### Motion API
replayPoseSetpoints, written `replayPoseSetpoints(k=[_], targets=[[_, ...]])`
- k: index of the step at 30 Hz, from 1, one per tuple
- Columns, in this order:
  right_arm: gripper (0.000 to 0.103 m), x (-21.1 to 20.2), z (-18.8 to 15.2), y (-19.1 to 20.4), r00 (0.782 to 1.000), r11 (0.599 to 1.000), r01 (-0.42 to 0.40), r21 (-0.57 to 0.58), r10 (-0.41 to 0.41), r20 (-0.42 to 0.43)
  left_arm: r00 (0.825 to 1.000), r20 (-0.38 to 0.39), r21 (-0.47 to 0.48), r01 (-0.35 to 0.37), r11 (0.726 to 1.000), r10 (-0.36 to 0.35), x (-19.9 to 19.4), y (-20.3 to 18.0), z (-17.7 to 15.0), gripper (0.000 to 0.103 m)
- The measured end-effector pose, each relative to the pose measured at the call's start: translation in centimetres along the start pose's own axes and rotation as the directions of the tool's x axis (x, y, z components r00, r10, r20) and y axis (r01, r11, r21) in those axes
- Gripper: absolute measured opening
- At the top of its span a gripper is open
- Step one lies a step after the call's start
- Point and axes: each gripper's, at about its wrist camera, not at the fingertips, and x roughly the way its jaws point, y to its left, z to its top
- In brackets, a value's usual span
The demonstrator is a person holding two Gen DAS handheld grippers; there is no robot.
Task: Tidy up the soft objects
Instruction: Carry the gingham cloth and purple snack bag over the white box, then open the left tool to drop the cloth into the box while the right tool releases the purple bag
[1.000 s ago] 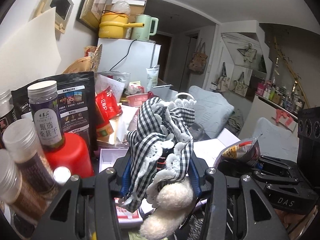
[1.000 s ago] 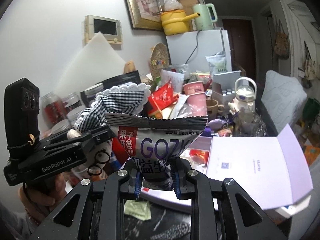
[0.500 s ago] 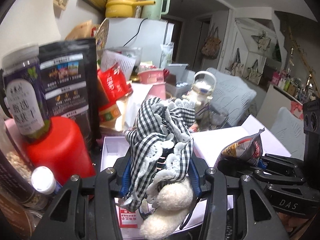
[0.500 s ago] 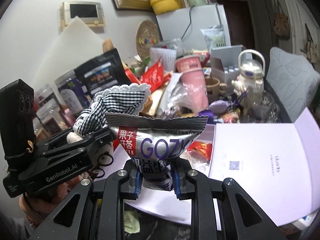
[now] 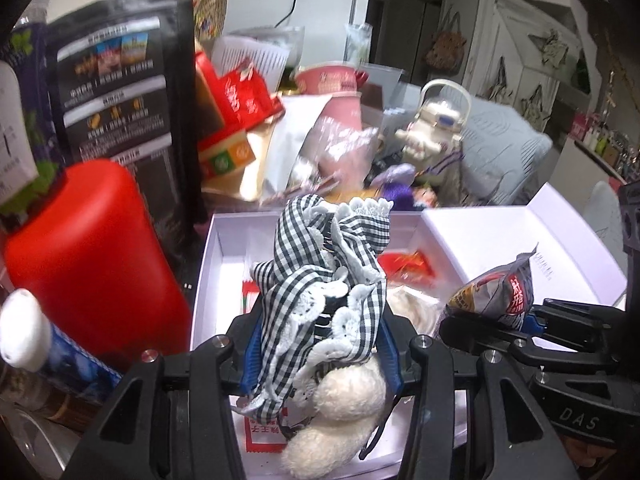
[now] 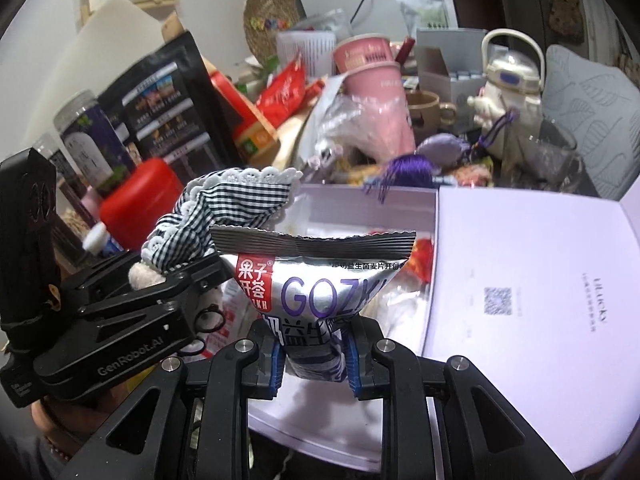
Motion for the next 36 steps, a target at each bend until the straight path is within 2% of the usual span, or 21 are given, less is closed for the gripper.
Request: replayPoseSetpoints(k=[4,13,20,26,29,31,36], targets=[[0.024,1.1,-0.3,0.2,0.999,1.000,0.029,-0.010,-0.030,-0.024,0.999,-0.035,-0.009,-0.010,1.000,0.010,1.0,0.3,-0.3,0.047],[0.025,2.7,-0.6,0.0,0.998,0.999,0.039,0.000,-0.038,-0.055,0.991,-0.131,-0.059,-0.035,0.998,0.027,3.1,1.3,-1.0,0.047],[0.025,3.6,0.3,0.3,0.995,0.997,0.067,-0.034,-0.069,-0.066,0.986,-0.161,-0.085,-0.053,0.995,0.039,4.2,2.0,-1.3,0.047],[0.027,4.9,0.9,-0.2,0.995,0.998,0.064,0.006,-0.063,-0.078,0.985,-0.163,-0.064,-0.059,0.996,0.048,4.5,1.7,-1.5,0.047],[0.035,5.2,0.9,-0.4,0.994,0.996,0.085,0.007,-0.085,-0.071,0.985,-0.166,-0.056,-0.065,0.996,0.055,4.7,1.6,-1.4,0.047],[0.044,5.3,0.9,-0.5,0.993,0.996,0.094,0.002,-0.093,-0.068,0.984,-0.166,-0.052,-0.070,0.996,0.061,4.8,1.6,-1.4,0.048],[0.054,5.0,0.8,-1.1,0.993,0.995,0.102,0.017,-0.100,-0.063,0.983,-0.174,-0.049,-0.071,0.996,0.062,4.8,1.5,-1.4,0.048]])
